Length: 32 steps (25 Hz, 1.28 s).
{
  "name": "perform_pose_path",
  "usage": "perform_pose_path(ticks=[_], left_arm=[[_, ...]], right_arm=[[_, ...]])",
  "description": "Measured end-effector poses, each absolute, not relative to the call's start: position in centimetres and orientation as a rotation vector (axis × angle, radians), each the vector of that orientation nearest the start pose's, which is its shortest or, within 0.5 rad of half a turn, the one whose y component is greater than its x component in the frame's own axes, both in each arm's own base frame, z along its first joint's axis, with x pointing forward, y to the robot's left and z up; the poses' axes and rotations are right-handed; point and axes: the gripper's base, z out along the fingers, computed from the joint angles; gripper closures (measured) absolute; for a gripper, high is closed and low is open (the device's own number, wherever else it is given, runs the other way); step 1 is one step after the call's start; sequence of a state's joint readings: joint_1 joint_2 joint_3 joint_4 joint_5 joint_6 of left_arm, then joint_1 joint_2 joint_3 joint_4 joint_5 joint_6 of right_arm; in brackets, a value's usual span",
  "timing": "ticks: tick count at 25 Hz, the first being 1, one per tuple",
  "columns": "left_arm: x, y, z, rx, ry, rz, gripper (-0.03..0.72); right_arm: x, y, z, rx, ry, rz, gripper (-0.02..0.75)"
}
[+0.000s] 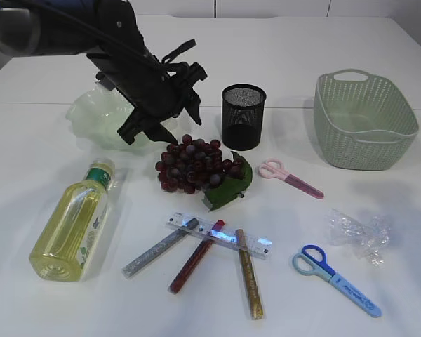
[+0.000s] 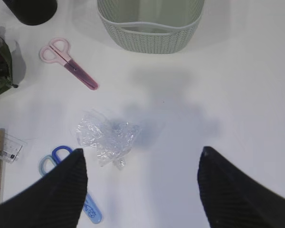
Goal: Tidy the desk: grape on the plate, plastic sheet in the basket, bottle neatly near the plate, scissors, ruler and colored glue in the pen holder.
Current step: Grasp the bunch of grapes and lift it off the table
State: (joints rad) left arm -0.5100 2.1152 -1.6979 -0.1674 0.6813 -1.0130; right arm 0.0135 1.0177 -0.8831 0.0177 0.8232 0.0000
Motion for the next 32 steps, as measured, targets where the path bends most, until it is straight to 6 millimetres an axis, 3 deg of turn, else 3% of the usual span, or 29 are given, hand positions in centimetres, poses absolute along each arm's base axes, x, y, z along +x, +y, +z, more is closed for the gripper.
perform_pose_path(ticks=[6,9,21,32], left_arm=[[40.4,-25.9,18.6,-0.818,2.650,-0.716,0.111],[40.5,-26.7,18.0,-0.853,2.628,-0.778,0.079],[40.8,-27.0,14.7,-0.992,2.660,-0.763,0.088],[41.2,-27.2,13.1,-1.069,2.631,-0.779,0.104]], right_arm=[[19.5,0.4,32.4,-0.008,2.442,0.027,0.174],[19.5,0.4,32.4,-0.008,2.442,0.027,0.174],[19.5,0.4,32.4,-0.008,2.442,0.027,0.174],[19.5,0.4,32.4,-0.008,2.442,0.027,0.174]])
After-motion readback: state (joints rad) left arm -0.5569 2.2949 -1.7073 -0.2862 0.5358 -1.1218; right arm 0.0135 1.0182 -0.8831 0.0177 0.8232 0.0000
